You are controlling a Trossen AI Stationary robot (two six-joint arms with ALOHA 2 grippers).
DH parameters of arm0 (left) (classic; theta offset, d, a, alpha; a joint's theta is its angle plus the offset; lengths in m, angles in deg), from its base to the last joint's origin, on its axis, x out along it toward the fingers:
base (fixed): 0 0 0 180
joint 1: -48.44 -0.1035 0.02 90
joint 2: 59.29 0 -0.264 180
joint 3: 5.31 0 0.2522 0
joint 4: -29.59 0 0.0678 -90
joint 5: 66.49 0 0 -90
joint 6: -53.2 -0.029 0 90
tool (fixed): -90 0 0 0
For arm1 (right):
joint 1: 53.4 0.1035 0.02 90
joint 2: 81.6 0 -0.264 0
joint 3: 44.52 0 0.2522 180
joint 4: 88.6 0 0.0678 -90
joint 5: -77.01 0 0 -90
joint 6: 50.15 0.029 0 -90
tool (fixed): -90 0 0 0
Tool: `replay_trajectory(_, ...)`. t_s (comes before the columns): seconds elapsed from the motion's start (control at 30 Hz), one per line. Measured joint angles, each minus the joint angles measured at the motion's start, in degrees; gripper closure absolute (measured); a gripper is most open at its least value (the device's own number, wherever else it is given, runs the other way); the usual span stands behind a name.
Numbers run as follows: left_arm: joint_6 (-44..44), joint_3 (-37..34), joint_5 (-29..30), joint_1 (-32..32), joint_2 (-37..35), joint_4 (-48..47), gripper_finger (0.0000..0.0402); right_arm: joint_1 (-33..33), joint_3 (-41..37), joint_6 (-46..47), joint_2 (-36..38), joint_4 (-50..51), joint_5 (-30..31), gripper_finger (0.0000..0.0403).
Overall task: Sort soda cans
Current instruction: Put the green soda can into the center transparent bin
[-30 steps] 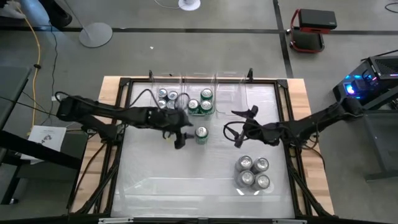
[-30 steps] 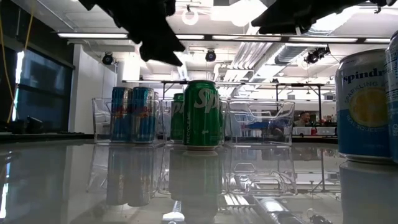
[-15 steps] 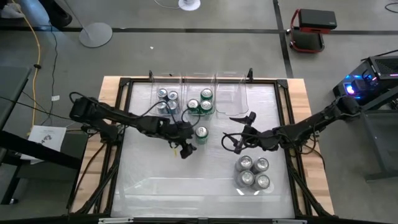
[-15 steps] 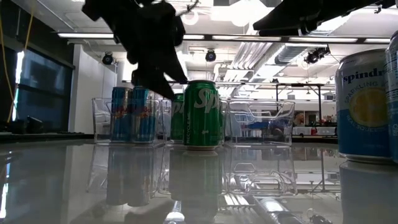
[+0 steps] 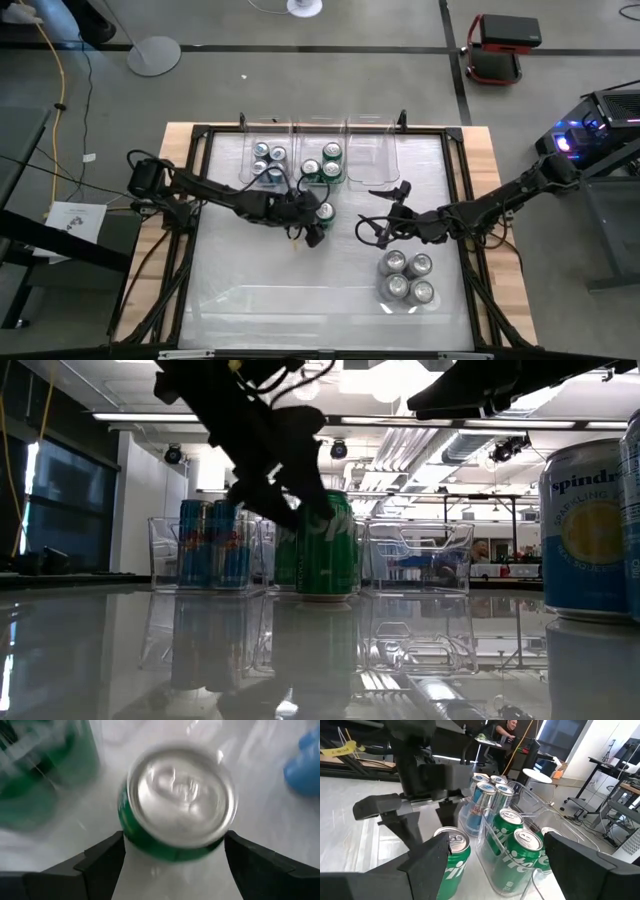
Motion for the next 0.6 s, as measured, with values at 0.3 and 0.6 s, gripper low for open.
replay_trajectory(0.3, -5.6, 0.0, 9.0, 1.1, 0.5, 8.1, 0.0085, 0.0, 0.0, 0.2, 0.0, 0.0, 0.1, 0.0089)
replay_trajectory(0.6, -10.5, 0.0, 7.3, 0.3, 1.5, 10.0, 0.0089, 0.0, 0.1, 1.0, 0.0, 0.1, 0.1, 0.0089)
